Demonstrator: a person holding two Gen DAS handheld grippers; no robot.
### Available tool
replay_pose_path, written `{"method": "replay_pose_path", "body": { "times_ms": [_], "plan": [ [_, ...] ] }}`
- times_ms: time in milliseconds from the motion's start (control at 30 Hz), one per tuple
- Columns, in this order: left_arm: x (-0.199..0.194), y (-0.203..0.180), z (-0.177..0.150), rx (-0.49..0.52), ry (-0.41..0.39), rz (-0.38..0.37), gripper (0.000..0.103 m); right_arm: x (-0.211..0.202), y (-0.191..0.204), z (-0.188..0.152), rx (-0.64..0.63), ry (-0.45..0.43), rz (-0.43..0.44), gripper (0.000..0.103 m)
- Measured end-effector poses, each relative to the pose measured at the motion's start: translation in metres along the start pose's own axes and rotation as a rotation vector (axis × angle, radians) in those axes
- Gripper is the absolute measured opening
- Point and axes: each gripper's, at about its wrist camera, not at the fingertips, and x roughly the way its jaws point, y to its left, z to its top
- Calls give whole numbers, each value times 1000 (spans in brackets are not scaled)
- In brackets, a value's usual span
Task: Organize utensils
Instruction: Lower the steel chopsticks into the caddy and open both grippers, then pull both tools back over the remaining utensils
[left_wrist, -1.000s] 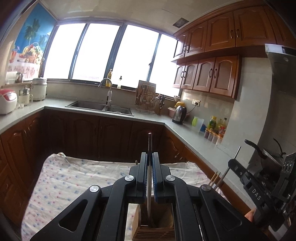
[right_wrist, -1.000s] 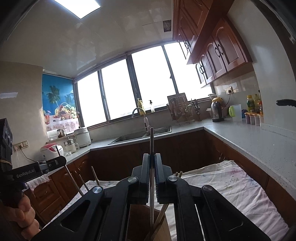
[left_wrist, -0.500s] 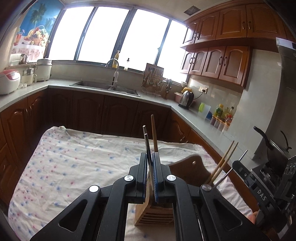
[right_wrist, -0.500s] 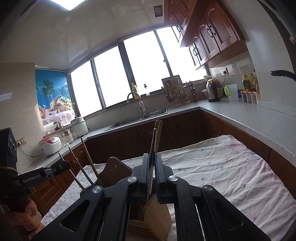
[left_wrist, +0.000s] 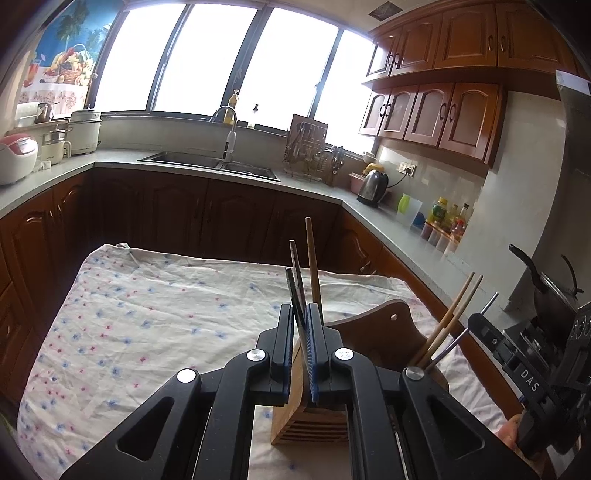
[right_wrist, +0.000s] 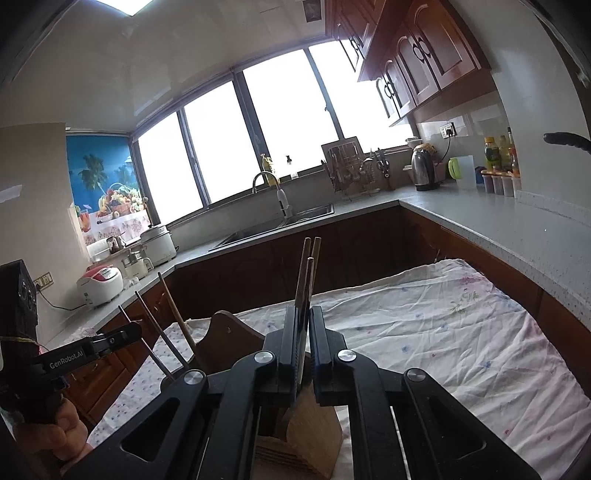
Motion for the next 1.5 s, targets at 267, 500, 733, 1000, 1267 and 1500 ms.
{"method": "replay_pose_path", "body": {
  "times_ms": [267, 500, 733, 1000, 1267, 1500],
  "plan": [
    [-17, 11, 1, -51, -5, 26, 55, -19, -15, 4, 63, -15, 8, 57],
    [-53, 8, -13, -45, -11, 63, 86, -48, -19, 1, 91, -10, 32, 87],
    [-96, 8, -35, -58, 19, 86, 92, -79, -13, -14, 94, 44, 45, 91],
    [-149, 6, -54, -89, 56, 109, 93, -119, -7, -39, 95, 107, 50, 91],
    [-196, 7, -83, -125, 100, 110, 93, -156, -4, -67, 88, 149, 40, 91],
    [-219, -3, -110, -138, 146, 88, 93, -172, -5, -90, 93, 190, 25, 91]
  ]
}}
